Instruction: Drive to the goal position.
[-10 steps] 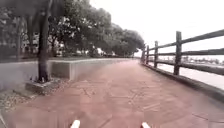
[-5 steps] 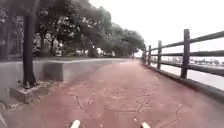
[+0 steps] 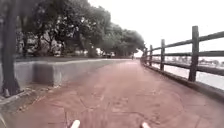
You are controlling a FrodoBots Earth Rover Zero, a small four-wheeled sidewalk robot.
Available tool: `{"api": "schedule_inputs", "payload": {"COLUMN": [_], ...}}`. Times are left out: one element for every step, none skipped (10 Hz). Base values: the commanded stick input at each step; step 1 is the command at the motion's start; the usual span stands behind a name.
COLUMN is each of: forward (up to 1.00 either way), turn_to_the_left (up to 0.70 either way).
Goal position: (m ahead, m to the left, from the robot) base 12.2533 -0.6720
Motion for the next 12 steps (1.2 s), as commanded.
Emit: {"api": "schedule_inputs", "payload": {"forward": [0.70,0.70,0.70,0.70,0.70,0.70,0.70,0.70,0.70,0.70,0.70,0.70], "turn_to_the_left": [0.00,-0.02,-0.20,-0.26,-0.33,-0.33,-0.34,-0.33,-0.33,-0.33,-0.26,0.00]}}
